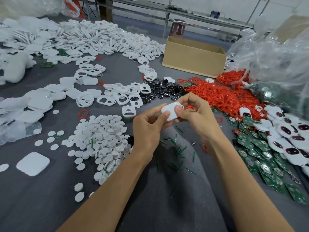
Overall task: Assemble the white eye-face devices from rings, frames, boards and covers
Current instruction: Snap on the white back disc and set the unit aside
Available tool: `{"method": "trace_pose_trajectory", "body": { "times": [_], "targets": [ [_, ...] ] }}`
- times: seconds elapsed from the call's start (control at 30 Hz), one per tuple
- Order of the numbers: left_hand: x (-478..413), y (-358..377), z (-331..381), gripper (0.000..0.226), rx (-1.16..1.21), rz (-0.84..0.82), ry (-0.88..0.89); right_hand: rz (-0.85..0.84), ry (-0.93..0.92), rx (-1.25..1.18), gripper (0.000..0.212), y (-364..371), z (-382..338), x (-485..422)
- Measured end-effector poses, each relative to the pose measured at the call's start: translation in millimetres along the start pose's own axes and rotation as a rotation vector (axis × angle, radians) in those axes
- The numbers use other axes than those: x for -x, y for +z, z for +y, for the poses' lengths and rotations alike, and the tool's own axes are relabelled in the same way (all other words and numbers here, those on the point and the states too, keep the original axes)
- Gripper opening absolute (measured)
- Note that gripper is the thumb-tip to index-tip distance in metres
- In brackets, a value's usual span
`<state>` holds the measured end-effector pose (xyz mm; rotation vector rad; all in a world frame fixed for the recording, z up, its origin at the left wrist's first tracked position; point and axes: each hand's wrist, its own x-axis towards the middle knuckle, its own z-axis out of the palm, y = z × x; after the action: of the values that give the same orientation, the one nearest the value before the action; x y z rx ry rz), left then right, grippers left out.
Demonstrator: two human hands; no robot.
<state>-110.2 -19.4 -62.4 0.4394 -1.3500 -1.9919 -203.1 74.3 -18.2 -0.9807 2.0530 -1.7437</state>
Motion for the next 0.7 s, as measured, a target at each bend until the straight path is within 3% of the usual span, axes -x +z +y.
{"method": "trace_pose_trajectory", "body": {
  "times": [0.13, 0.33, 0.43, 0.53, 0.7],
  "targets": [
    [-1.0, -2.4, -0.5, 0.027, -0.176, 0.018, 0.150, -0.107, -0.089, 0.175, 0.010, -6.3, -1.5, 0.6],
    [-2.4, -2.7, -2.3, 0.025, -0.223, 0.044, 0.197, -0.065, -0.118, 0.155, 0.006, 0.5, -2.7, 1.9],
    [-4.4, -4.8, -2.0, 0.025, -0.184, 0.038, 0.162, -0.028, -0.061, 0.115, 0.013, 4.8, -0.7, 2.5],
    [-4.3, -5.3, -3.1, 0.021, -0.175, -0.015, 0.075, 0.030, 0.048, 0.037, 0.004, 4.9, 2.0, 1.1],
    [-6.8, -8.1, -6.5, 0.016, -0.312, -0.135, 0.031, 0.008, 0.197, 0.003, 0.014, 3.9, 6.8, -0.4]
  ]
}}
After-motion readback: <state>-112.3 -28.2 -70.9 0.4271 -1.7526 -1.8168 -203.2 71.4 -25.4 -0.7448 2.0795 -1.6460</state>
